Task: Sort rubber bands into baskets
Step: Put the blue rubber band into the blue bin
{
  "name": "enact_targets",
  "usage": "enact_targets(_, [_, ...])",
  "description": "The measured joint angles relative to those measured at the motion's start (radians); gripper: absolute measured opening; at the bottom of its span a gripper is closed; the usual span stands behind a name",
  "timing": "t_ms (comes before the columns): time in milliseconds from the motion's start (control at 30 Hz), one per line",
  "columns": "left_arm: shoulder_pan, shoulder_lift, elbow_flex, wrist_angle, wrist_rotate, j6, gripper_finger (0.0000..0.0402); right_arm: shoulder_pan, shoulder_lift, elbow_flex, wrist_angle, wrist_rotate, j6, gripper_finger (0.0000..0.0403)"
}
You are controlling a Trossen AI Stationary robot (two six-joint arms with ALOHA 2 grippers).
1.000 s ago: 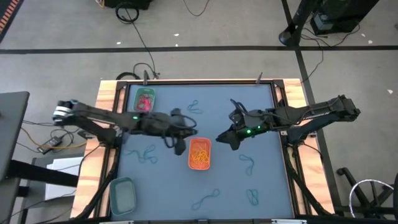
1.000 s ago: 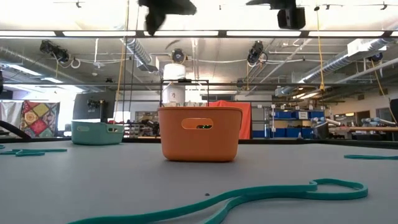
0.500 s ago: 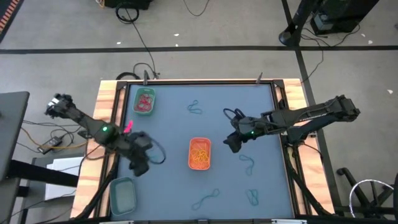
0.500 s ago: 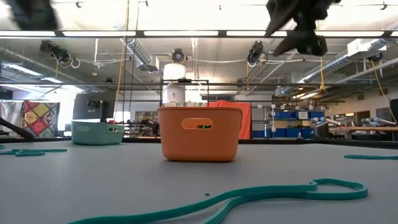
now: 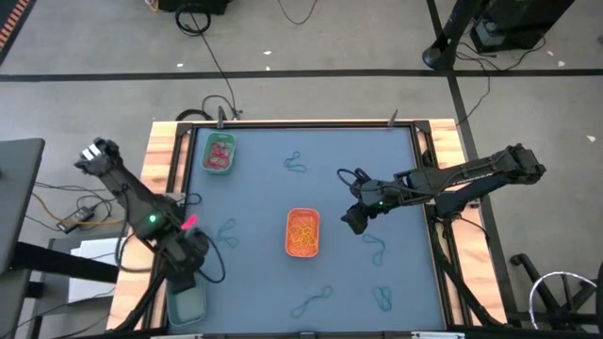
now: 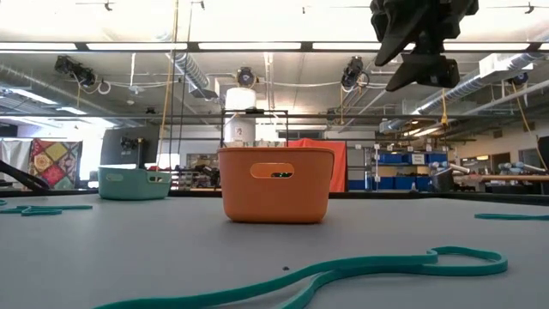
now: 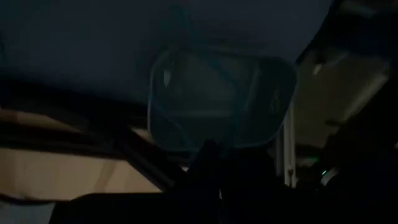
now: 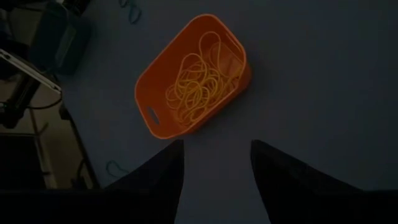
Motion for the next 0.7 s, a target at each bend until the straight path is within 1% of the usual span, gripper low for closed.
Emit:
enact_targets(133, [-0.048, 0.054, 0.0, 0.028, 0.056, -0.001, 0.0, 0.0, 0.0, 0.0, 0.0, 0.0, 0.0, 0.0197])
enact_targets(333, [-0.094, 0.123, -0.001, 0.198, 0.08, -0.005, 0.0, 0.008, 0.0, 0.0, 0.025, 0.0, 0.007, 0.0197])
enact_targets(467, [-0.112, 0.146, -0.001, 0.307, 0.13, -0.045, 0.0, 0.008, 0.006, 0.0, 0.086, 0.0, 0.001, 0.0197])
enact_targets(600, [-0.138, 0.147, -0.001, 0.316, 0.127, -0.123, 0.0, 0.008, 0.025, 0.0, 0.137, 0.0, -0.022, 0.0197])
enact_targets(700, [-0.16, 0.147, -0.001, 0.335, 0.085, -0.165, 0.0, 0.009, 0.053, 0.0, 0.18, -0.015, -0.024, 0.0197])
